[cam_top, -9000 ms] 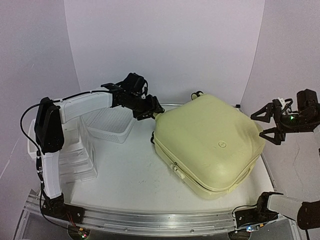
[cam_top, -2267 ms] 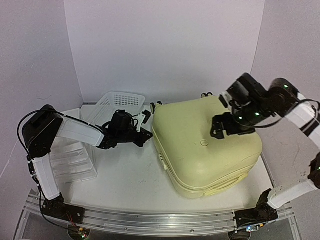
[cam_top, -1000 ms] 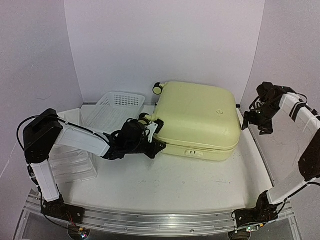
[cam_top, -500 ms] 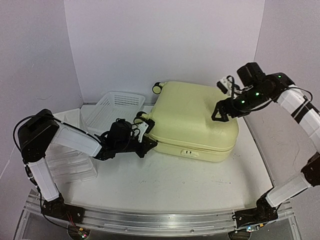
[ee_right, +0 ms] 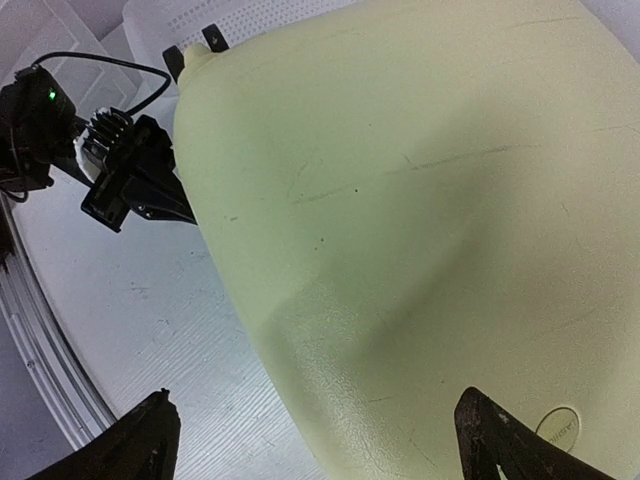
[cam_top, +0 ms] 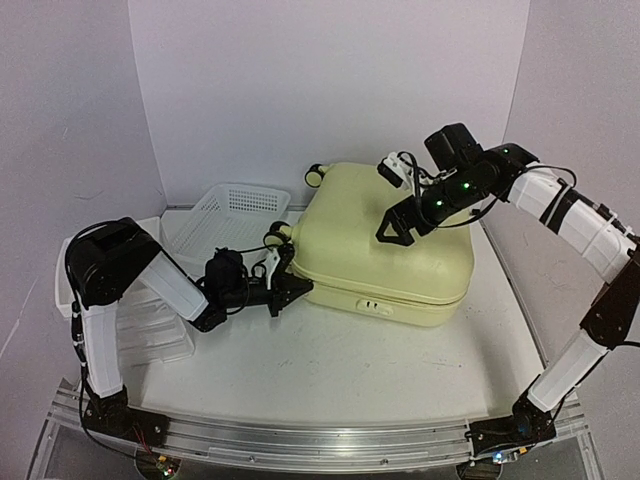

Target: Open, take out, and arrange the luggage

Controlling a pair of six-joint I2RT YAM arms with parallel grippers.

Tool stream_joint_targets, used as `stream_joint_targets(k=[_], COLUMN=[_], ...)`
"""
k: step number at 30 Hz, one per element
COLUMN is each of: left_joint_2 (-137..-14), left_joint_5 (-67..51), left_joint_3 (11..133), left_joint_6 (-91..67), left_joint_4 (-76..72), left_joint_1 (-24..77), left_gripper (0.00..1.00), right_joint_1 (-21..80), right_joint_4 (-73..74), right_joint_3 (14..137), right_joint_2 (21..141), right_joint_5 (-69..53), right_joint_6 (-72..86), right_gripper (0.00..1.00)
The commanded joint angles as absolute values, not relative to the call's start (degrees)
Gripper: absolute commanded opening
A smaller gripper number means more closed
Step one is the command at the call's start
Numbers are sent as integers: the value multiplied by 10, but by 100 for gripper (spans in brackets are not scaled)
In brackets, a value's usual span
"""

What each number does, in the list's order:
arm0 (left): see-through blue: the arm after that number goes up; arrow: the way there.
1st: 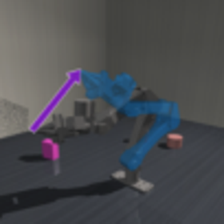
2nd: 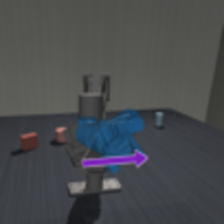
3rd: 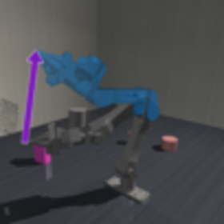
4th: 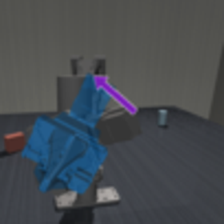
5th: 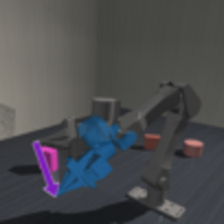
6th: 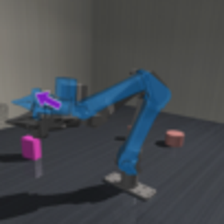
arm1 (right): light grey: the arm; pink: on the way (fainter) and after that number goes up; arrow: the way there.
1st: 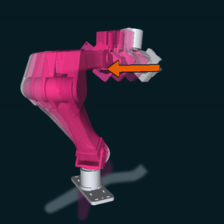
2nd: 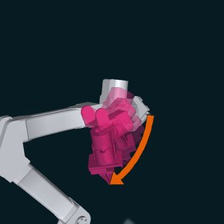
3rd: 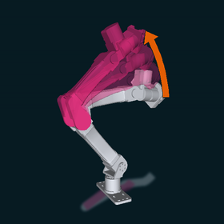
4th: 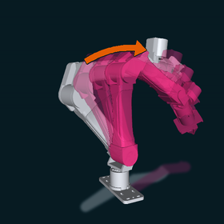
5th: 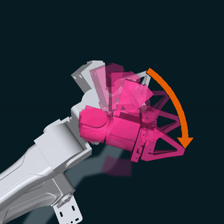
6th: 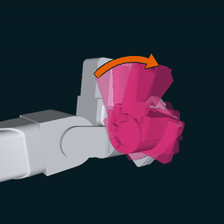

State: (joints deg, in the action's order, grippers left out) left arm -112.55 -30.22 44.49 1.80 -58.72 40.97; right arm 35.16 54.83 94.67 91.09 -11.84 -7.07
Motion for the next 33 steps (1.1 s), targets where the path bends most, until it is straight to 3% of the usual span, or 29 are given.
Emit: stream_joint_targets(k=[1,10,14,20,25,33], left_joint_2=[-1154,-1124,-1088,-1054,-1073,-1081], left_joint_5=[-312,-155,-41,18,-68,-88], left_joint_3=[455,403,385,425,461,513], left_joint_6=[-2,6,9,22,42,55], left_joint_4=[-795,-779,-719,-592,-584,-581], left_joint_1=[387,384,385,382,400,491], left_gripper=[0,0,0,0,0,0], right_joint_1=[354,355,354,354,354,354], right_joint_4=[501,498,498,497,497,489], right_joint_3=[949,935,930,923,920,912], right_joint_2=[912,914,918,916,917,887], right_joint_5=[-150,-144,-141,-142,-132,-90], right_joint_6=[-76,-79,-78,-81,-83,-69], right_gripper=[95,95,95,95,95,98])
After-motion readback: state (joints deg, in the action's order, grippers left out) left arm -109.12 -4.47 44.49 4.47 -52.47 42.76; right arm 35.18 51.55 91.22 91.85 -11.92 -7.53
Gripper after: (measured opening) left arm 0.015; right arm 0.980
